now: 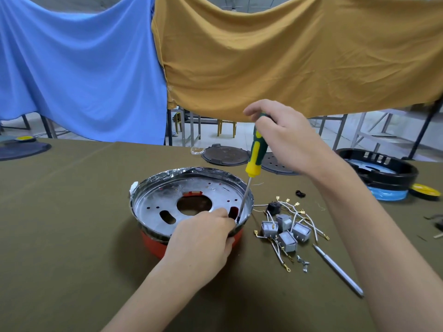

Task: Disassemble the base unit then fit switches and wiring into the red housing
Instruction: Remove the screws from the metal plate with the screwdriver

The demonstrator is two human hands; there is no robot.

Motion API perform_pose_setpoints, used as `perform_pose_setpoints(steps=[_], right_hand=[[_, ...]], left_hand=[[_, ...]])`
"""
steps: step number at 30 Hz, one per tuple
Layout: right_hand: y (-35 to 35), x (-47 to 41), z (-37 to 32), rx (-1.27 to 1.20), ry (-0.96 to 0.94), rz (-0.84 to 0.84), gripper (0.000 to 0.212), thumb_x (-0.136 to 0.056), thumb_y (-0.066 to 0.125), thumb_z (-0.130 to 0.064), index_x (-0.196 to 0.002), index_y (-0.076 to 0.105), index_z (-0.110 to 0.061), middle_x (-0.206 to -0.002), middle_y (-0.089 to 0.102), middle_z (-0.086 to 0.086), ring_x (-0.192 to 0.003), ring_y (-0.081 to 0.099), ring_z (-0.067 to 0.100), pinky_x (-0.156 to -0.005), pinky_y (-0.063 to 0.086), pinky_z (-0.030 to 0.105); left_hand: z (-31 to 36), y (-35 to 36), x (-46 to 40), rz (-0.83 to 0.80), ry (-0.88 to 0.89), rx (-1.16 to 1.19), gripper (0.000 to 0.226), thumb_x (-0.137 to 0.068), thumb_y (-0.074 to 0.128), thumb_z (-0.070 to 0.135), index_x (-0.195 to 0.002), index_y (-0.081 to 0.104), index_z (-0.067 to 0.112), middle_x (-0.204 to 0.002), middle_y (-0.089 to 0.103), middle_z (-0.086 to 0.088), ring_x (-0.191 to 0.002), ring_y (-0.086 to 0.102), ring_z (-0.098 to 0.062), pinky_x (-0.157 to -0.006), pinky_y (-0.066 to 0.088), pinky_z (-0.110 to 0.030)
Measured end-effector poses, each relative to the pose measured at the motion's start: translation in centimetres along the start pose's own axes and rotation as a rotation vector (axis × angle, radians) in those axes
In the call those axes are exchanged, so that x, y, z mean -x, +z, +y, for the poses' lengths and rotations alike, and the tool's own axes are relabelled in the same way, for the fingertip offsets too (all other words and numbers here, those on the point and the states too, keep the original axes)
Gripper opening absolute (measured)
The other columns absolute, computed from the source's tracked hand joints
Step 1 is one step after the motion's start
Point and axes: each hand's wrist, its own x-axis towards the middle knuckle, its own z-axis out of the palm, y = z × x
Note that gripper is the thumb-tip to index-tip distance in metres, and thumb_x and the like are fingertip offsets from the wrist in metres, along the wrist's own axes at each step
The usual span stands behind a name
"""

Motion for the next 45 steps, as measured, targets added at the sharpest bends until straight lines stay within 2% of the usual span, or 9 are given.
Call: perform_pose_setpoints(steps=[3,5,11,19,24,30,36,40,45], right_hand=[[-0.7,0.0,0.1,0.015,-0.034,0.037,0.011,-0.094,0.057,-0.031,-0.095,0.065,-0.023,-0.07,0.054,-0.008,-0.048,0.048,0.001,-0.042,0.033,0.01],[-0.1,0.3,0.1,0.16,-0.042,0.146,0.032,-0.09,0.063,-0.047,-0.083,0.06,-0.016,-0.062,0.048,-0.005,-0.05,0.043,0.008,-0.047,0.034,0.021],[0.9,0.2,-0.7,0.081,-0.007,0.085,0.025,-0.098,0.04,-0.033,-0.104,0.058,-0.017,-0.097,0.059,0.006,-0.067,0.05,0.011,-0.06,0.044,0.028],[2.3,0.9,-1.2,0.25,-0.103,0.261,0.037,-0.095,0.054,-0.052,-0.092,0.056,-0.015,-0.076,0.051,0.0,-0.071,0.05,0.023,-0.062,0.038,0.034],[2.3,0.9,-1.4,0.013,-0.105,0.062,0.044,-0.096,0.036,-0.031,-0.137,0.049,-0.022,-0.107,0.057,-0.008,-0.086,0.054,0.009,-0.076,0.041,0.029],[2.4,0.7,-1.1,0.151,-0.143,0.152,0.014,-0.096,0.056,-0.041,-0.099,0.06,-0.028,-0.084,0.049,-0.004,-0.067,0.045,0.006,-0.06,0.032,0.023],[2.2,0.8,-1.6,0.102,-0.099,0.106,0.031,-0.101,0.038,-0.026,-0.123,0.06,-0.023,-0.113,0.053,-0.008,-0.092,0.054,0.012,-0.08,0.043,0.03],[1.4,0.7,-1.3,0.06,-0.12,0.071,0.023,-0.099,0.048,-0.026,-0.117,0.063,-0.03,-0.099,0.057,-0.003,-0.076,0.049,0.006,-0.065,0.035,0.013],[2.6,0.6,-1.3,0.324,-0.064,0.253,0.026,-0.094,0.055,-0.05,-0.098,0.061,-0.024,-0.084,0.042,-0.003,-0.072,0.05,0.019,-0.062,0.036,0.031]], left_hand=[[0.1,-0.1,0.1,-0.001,0.001,-0.001,0.021,-0.101,0.043,0.041,-0.111,0.057,0.03,-0.108,0.049,0.011,-0.097,0.055,-0.009,-0.053,0.026,-0.024],[0.2,-0.1,0.1,-0.008,-0.005,-0.003,0.021,-0.101,0.042,0.041,-0.112,0.057,0.03,-0.108,0.049,0.011,-0.096,0.055,-0.009,-0.05,0.023,-0.022],[0.2,-0.1,0.2,0.001,-0.003,-0.001,0.023,-0.101,0.042,0.041,-0.115,0.057,0.031,-0.111,0.05,0.011,-0.097,0.055,-0.009,-0.059,0.032,-0.025],[0.1,0.1,0.1,0.004,0.004,-0.004,0.025,-0.102,0.041,0.041,-0.117,0.057,0.03,-0.112,0.049,0.011,-0.1,0.056,-0.011,-0.064,0.038,-0.026],[0.1,0.0,0.1,-0.003,-0.001,0.004,0.023,-0.101,0.042,0.04,-0.114,0.057,0.029,-0.112,0.049,0.011,-0.1,0.057,-0.012,-0.063,0.037,-0.027],[0.2,-0.1,0.1,-0.02,-0.015,-0.004,0.021,-0.101,0.042,0.041,-0.111,0.057,0.031,-0.11,0.048,0.011,-0.095,0.057,-0.011,-0.053,0.027,-0.025],[0.1,0.0,0.2,-0.008,-0.007,0.01,0.021,-0.101,0.042,0.041,-0.112,0.057,0.029,-0.11,0.048,0.011,-0.097,0.056,-0.011,-0.061,0.035,-0.026],[0.2,0.0,0.1,-0.001,-0.009,-0.004,0.022,-0.101,0.041,0.041,-0.112,0.057,0.03,-0.11,0.048,0.011,-0.098,0.057,-0.011,-0.061,0.036,-0.026],[0.4,0.3,0.2,0.01,-0.02,-0.025,0.026,-0.102,0.039,0.042,-0.114,0.057,0.029,-0.109,0.047,0.01,-0.097,0.056,-0.012,-0.061,0.038,-0.027]])
